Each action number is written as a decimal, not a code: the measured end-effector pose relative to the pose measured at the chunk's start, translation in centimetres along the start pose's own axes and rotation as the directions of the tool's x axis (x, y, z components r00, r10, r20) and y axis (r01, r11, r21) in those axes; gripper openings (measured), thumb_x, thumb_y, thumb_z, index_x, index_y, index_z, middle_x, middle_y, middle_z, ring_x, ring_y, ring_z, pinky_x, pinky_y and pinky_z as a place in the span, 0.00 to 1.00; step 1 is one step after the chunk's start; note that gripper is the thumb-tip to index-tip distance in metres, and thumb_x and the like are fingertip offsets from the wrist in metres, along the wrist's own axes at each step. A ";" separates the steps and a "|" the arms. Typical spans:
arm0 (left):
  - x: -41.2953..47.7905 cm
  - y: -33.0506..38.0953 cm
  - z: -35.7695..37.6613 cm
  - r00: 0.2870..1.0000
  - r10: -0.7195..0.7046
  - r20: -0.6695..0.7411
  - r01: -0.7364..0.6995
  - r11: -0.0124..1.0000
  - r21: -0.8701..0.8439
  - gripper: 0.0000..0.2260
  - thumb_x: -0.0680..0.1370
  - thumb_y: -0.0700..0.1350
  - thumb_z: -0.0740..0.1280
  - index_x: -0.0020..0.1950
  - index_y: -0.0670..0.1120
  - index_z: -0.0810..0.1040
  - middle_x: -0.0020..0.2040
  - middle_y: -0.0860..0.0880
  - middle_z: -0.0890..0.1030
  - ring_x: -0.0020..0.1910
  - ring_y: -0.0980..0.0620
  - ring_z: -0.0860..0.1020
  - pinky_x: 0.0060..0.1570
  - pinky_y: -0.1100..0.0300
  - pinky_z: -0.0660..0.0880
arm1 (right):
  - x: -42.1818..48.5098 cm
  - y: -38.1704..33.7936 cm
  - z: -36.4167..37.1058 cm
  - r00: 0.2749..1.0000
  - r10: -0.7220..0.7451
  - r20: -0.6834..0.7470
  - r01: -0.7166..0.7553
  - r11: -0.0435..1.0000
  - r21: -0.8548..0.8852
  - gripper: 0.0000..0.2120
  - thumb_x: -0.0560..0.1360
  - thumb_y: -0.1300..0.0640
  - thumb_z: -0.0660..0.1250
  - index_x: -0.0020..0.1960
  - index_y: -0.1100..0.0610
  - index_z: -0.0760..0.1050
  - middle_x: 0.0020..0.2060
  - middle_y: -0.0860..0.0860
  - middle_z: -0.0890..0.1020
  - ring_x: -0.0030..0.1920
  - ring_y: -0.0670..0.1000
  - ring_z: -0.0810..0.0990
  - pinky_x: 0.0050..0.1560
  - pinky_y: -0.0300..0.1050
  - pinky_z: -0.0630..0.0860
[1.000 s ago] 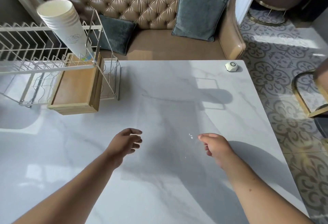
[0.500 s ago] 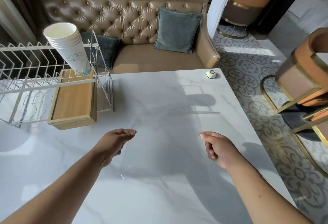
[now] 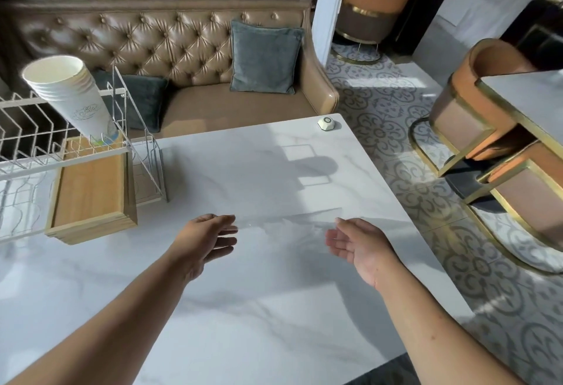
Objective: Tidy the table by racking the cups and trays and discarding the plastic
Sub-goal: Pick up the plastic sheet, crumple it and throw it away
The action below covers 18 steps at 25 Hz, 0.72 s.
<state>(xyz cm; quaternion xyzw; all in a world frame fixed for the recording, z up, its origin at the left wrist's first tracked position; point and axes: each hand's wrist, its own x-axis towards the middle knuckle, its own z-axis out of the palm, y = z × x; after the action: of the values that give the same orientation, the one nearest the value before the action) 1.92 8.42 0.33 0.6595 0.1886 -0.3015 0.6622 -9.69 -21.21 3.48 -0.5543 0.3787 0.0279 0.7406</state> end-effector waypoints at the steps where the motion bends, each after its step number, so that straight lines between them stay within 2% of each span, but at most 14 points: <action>1: -0.1 0.0 1.0 1.000 0.017 -0.025 -0.017 1.000 -0.026 0.06 0.78 0.43 0.73 0.50 0.42 0.80 0.48 0.44 0.88 0.37 0.51 0.87 0.36 0.58 0.83 | 0.0 0.1 -0.6 0.999 -0.027 -0.023 0.027 1.000 -0.009 0.07 0.79 0.60 0.71 0.45 0.60 0.75 0.41 0.61 0.87 0.39 0.57 0.87 0.42 0.49 0.84; 3: -0.4 0.1 3.4 0.996 0.052 -0.066 -0.058 0.994 -0.089 0.07 0.76 0.37 0.73 0.50 0.44 0.76 0.45 0.44 0.85 0.34 0.51 0.86 0.36 0.58 0.83 | 0.2 0.1 -2.4 0.991 -0.083 -0.100 0.076 0.994 -0.080 0.06 0.79 0.62 0.71 0.46 0.61 0.75 0.44 0.62 0.87 0.39 0.55 0.87 0.44 0.49 0.83; 5: -0.7 0.4 5.9 0.991 0.094 -0.093 -0.105 0.986 -0.130 0.13 0.76 0.35 0.72 0.55 0.47 0.74 0.40 0.45 0.86 0.34 0.50 0.86 0.37 0.58 0.83 | 0.5 0.3 -4.3 0.952 -0.220 -0.215 0.141 0.933 -0.332 0.04 0.77 0.59 0.70 0.48 0.59 0.75 0.46 0.59 0.87 0.42 0.55 0.85 0.42 0.47 0.80; 6: -0.9 0.6 7.3 0.988 0.117 -0.098 -0.130 0.981 -0.142 0.15 0.76 0.34 0.71 0.58 0.48 0.74 0.38 0.45 0.86 0.35 0.49 0.86 0.38 0.58 0.83 | 0.5 0.4 -5.1 0.907 -0.335 -0.255 0.170 0.846 -0.505 0.07 0.76 0.56 0.71 0.50 0.56 0.75 0.47 0.55 0.85 0.46 0.56 0.83 0.42 0.46 0.77; 7: -1.1 0.7 9.1 0.986 0.142 -0.091 -0.155 0.977 -0.148 0.17 0.77 0.34 0.70 0.60 0.49 0.73 0.36 0.45 0.87 0.36 0.49 0.86 0.39 0.58 0.83 | 0.5 0.6 -6.0 0.848 -0.474 -0.238 0.221 0.724 -0.654 0.12 0.74 0.52 0.72 0.54 0.54 0.74 0.50 0.51 0.82 0.51 0.55 0.80 0.45 0.47 0.76; 9: -2.0 1.2 12.8 0.981 0.188 -0.052 -0.194 0.970 -0.146 0.19 0.77 0.33 0.69 0.64 0.49 0.72 0.36 0.44 0.86 0.37 0.49 0.86 0.41 0.58 0.84 | 0.3 0.5 -7.2 0.723 -0.691 -0.001 0.397 0.416 -0.818 0.25 0.72 0.46 0.75 0.64 0.52 0.73 0.57 0.48 0.77 0.61 0.53 0.73 0.53 0.48 0.75; 10: -2.5 1.5 14.9 0.977 0.209 -0.029 -0.211 0.968 -0.139 0.20 0.77 0.33 0.69 0.65 0.48 0.72 0.36 0.44 0.86 0.38 0.48 0.86 0.41 0.57 0.84 | 0.4 0.2 -7.6 0.701 -0.699 0.143 0.459 0.288 -0.840 0.30 0.71 0.43 0.75 0.69 0.51 0.72 0.61 0.47 0.75 0.64 0.51 0.70 0.58 0.48 0.74; 11: -3.0 1.7 16.8 0.974 0.227 -0.009 -0.227 0.965 -0.131 0.20 0.77 0.34 0.69 0.66 0.48 0.72 0.36 0.45 0.86 0.38 0.48 0.86 0.42 0.57 0.84 | 0.7 -0.3 -7.8 0.708 -0.660 0.251 0.490 0.202 -0.848 0.33 0.71 0.41 0.74 0.72 0.50 0.70 0.64 0.47 0.74 0.67 0.50 0.68 0.62 0.47 0.73; 12: -3.6 2.1 18.9 0.969 0.246 0.009 -0.243 0.962 -0.123 0.20 0.77 0.34 0.69 0.67 0.48 0.71 0.36 0.45 0.86 0.38 0.48 0.86 0.42 0.57 0.84 | 1.3 -0.9 -8.3 0.729 -0.608 0.314 0.500 0.160 -0.851 0.31 0.72 0.41 0.73 0.72 0.49 0.71 0.64 0.46 0.75 0.68 0.51 0.70 0.64 0.47 0.73; 13: -4.2 2.6 20.6 0.964 0.264 0.026 -0.259 0.958 -0.120 0.21 0.77 0.36 0.70 0.67 0.48 0.71 0.37 0.45 0.87 0.39 0.48 0.86 0.42 0.57 0.84 | 1.9 -1.6 -8.8 0.755 -0.569 0.326 0.491 0.160 -0.856 0.24 0.74 0.43 0.71 0.68 0.48 0.74 0.61 0.46 0.79 0.65 0.52 0.74 0.62 0.47 0.75; 14: -4.7 3.0 22.1 0.959 0.280 0.043 -0.273 0.954 -0.127 0.22 0.77 0.39 0.72 0.68 0.49 0.71 0.39 0.46 0.87 0.40 0.48 0.87 0.43 0.56 0.84 | 2.5 -2.4 -9.4 0.793 -0.532 0.297 0.462 0.207 -0.862 0.15 0.76 0.45 0.68 0.62 0.46 0.77 0.54 0.46 0.82 0.59 0.53 0.79 0.56 0.47 0.78; 15: -5.2 3.4 23.4 0.953 0.297 0.060 -0.288 0.950 -0.124 0.25 0.75 0.45 0.76 0.70 0.49 0.70 0.43 0.46 0.88 0.42 0.48 0.87 0.44 0.56 0.84 | 3.1 -3.3 -10.1 0.846 -0.474 0.243 0.414 0.300 -0.859 0.09 0.78 0.46 0.66 0.55 0.47 0.79 0.47 0.46 0.84 0.52 0.54 0.82 0.49 0.46 0.80; 16: -5.5 3.7 24.4 0.947 0.315 0.070 -0.308 0.947 -0.090 0.32 0.72 0.53 0.78 0.72 0.51 0.69 0.49 0.46 0.88 0.45 0.49 0.88 0.45 0.54 0.84 | 3.9 -4.1 -11.1 0.895 -0.405 0.187 0.372 0.447 -0.813 0.08 0.79 0.47 0.65 0.50 0.49 0.80 0.43 0.47 0.85 0.46 0.54 0.84 0.45 0.46 0.80; 18: -6.0 3.7 26.1 0.932 0.358 0.052 -0.362 0.927 0.099 0.46 0.64 0.65 0.79 0.76 0.54 0.65 0.59 0.50 0.83 0.52 0.51 0.87 0.51 0.52 0.83 | 5.0 -5.7 -13.6 0.962 -0.230 0.149 0.274 0.804 -0.528 0.07 0.79 0.52 0.68 0.46 0.53 0.81 0.42 0.51 0.87 0.38 0.53 0.85 0.42 0.47 0.78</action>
<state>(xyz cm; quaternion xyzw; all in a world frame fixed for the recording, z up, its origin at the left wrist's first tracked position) -3.97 -16.69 8.57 0.7122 0.0371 -0.1955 0.6732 -10.70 -36.70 3.72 -0.7854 0.2490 0.0572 0.5638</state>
